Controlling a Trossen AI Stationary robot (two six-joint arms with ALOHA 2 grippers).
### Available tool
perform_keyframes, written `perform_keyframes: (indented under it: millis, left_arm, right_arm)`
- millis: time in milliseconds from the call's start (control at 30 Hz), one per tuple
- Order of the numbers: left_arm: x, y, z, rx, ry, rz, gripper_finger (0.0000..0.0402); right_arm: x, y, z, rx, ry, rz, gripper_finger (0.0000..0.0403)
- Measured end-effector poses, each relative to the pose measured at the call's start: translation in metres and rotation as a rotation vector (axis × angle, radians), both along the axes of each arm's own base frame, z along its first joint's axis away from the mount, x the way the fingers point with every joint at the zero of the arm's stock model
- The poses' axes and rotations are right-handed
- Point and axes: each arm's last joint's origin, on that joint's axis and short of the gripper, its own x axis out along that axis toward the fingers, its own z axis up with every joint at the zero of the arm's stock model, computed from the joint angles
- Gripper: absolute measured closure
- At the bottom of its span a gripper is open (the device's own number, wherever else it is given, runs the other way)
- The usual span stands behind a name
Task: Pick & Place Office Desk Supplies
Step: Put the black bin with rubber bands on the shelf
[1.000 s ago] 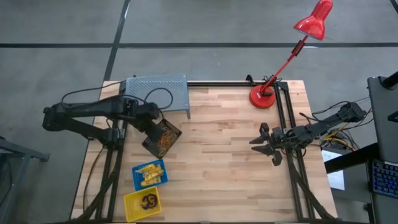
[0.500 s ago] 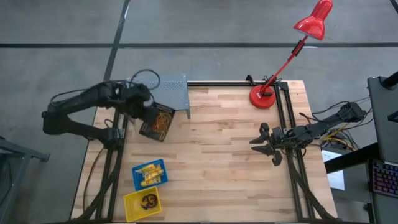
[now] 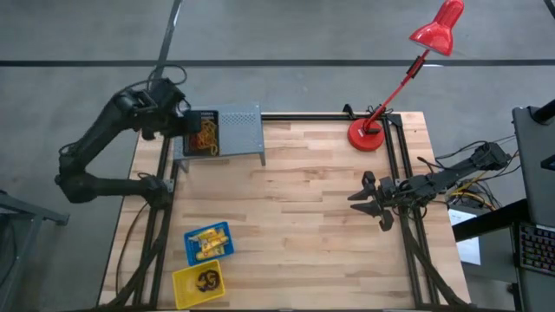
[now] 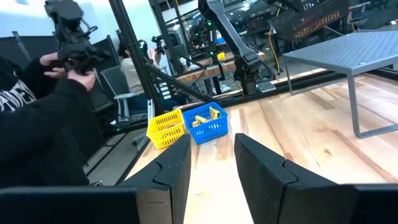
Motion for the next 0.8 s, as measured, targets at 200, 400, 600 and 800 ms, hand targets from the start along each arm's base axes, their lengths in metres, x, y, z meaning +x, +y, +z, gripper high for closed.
perform_keyframes:
  millis: [200, 400, 600, 800]
  left_arm:
    - [-0.017, 0.018, -0.003, -0.008, 0.040, 0.073, 0.0379]
    - [-0.027, 0.035, -0.007, -0.014, 0.072, 0.090, 0.0379]
    - [-0.016, 0.056, -0.015, -0.031, 0.004, 0.028, 0.0379]
    - [0.007, 0.076, -0.019, -0.008, -0.172, -0.002, 0.0378]
  right_arm:
    - [0.000, 0.000, 0.000, 0.000, 0.000, 0.000, 0.0275]
    - [0.000, 0.000, 0.000, 0.000, 0.000, 0.000, 0.0274]
    - [0.000, 0.000, 0.000, 0.000, 0.000, 0.001, 0.0283]
    - [0.000, 0.000, 0.000, 0.000, 0.000, 0.000, 0.0287]
